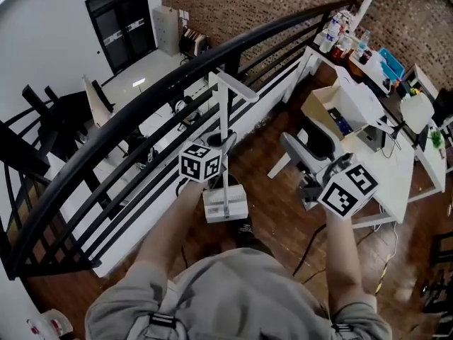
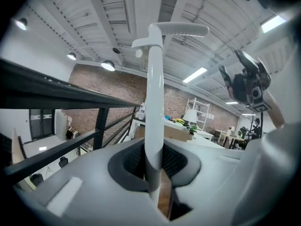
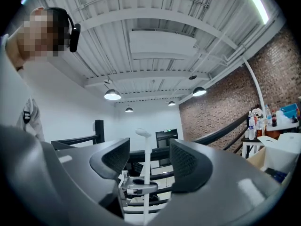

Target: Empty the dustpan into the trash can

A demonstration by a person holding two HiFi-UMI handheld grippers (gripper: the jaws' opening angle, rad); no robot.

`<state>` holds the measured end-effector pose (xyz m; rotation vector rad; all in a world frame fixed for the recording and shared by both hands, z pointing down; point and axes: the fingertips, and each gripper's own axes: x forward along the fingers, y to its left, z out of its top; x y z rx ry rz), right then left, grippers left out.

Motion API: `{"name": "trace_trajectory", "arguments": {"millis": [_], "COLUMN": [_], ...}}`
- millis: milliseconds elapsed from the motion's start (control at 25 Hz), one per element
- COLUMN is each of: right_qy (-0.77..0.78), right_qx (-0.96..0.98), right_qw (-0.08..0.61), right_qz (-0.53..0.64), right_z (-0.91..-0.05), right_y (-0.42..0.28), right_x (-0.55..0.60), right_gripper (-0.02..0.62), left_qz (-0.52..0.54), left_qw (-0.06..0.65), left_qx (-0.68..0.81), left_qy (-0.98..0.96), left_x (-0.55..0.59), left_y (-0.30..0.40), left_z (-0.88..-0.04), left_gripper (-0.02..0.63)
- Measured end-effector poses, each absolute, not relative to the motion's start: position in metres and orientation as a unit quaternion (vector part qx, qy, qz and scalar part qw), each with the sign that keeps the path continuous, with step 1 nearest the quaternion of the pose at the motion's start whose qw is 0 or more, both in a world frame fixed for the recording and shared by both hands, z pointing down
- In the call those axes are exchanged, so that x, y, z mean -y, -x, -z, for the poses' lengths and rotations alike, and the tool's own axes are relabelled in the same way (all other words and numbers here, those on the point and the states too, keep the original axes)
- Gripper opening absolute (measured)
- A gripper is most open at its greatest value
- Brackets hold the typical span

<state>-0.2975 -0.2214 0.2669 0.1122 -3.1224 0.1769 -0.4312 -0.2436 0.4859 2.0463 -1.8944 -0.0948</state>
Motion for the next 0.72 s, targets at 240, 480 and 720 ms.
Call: {"name": "trace_trajectory", "arguments": {"millis": [240, 480, 720], "right_qy": [-0.045, -0.084, -0.130], "right_qx": [0.998, 0.996, 0.990], "right_qw": [0.032, 0.020, 0.014], "right_qz": [-0.013, 0.020, 0.052], "right_z": [-0.255, -0.224, -0.200], "right_y": [0.297, 0.269, 0.208], "right_x": [0.197, 0.204, 0.224], "right_gripper": [0.263, 0.262, 0.146], "left_qz": [-0.009, -0.056, -0.066], "left_qw": [0.129, 0.070, 0.034], "left_qx": [0.634, 0.585, 0.573], "left_qy": [-0.763, -0.806, -0.816], "left_x": [0.237, 0.246, 0.268], "left_y": [0.359, 0.283, 0.227], "left_z": [-0.476, -0.450, -0.422], "left_gripper": [0.048, 0.044, 0.044]}}
